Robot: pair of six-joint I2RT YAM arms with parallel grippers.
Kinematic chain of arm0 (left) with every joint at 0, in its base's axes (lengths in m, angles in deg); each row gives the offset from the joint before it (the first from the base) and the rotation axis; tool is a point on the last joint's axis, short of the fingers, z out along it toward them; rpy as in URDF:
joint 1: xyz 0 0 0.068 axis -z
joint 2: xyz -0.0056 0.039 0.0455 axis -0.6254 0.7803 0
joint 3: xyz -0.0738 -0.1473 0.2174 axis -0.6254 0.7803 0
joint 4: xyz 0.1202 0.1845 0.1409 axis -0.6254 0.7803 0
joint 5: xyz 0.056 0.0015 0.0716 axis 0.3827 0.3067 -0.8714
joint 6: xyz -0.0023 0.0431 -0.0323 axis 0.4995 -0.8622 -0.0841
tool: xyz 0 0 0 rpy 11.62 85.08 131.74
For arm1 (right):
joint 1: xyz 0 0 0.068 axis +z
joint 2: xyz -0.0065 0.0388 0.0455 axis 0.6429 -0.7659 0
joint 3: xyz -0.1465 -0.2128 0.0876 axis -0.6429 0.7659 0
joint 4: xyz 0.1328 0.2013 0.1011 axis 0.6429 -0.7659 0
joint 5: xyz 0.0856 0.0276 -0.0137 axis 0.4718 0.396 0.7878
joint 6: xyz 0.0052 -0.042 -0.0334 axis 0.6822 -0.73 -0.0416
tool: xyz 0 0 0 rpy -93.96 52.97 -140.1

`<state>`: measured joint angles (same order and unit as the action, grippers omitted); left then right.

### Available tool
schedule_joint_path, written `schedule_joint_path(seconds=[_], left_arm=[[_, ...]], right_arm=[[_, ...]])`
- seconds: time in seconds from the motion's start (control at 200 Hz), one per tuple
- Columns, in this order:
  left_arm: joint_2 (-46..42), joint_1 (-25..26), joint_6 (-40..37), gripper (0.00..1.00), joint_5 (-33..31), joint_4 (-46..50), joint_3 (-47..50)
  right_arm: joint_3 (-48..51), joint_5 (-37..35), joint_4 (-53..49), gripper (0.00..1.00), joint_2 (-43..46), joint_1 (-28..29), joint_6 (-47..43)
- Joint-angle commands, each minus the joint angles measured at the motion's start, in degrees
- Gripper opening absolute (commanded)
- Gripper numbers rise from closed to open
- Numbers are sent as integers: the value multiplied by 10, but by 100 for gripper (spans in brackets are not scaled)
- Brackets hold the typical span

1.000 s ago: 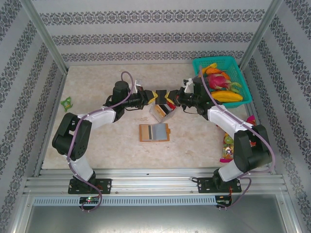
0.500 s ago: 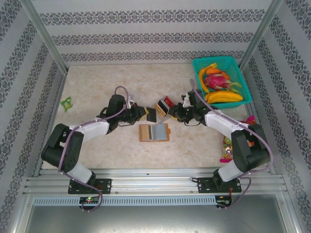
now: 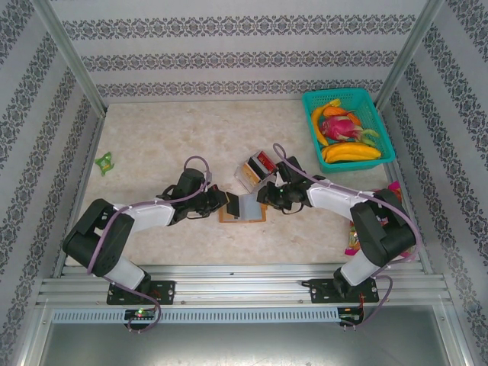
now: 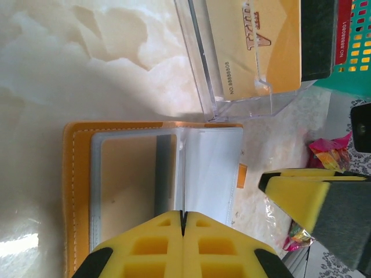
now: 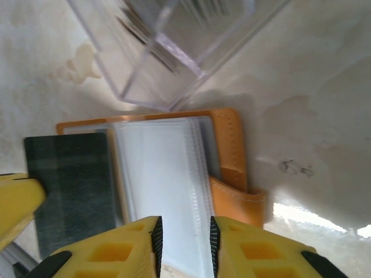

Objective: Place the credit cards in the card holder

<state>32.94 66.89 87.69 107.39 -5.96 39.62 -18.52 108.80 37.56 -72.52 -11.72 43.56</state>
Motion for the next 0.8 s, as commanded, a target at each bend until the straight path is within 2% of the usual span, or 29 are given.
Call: schedule_joint_path(seconds=[0.0,0.195,0.3,0.455,0.794], left_arm=[[13,11,-16,0,-11,-35,-3],[36,14,2,0,5,-85,6],[52,14,7,0,13,-98,4],[66,15,4,0,6,-87,6],[101,26,35,0,29,-146,7]], right_arm=[[10,-39,-2,29,-13,4,-13],[4,-56,-20,26,-41,4,-22],[4,-51,-16,20,-55,4,-21],[4,-50,-16,20,-66,4,-19],[-1,-35,-12,14,-85,6,-18]])
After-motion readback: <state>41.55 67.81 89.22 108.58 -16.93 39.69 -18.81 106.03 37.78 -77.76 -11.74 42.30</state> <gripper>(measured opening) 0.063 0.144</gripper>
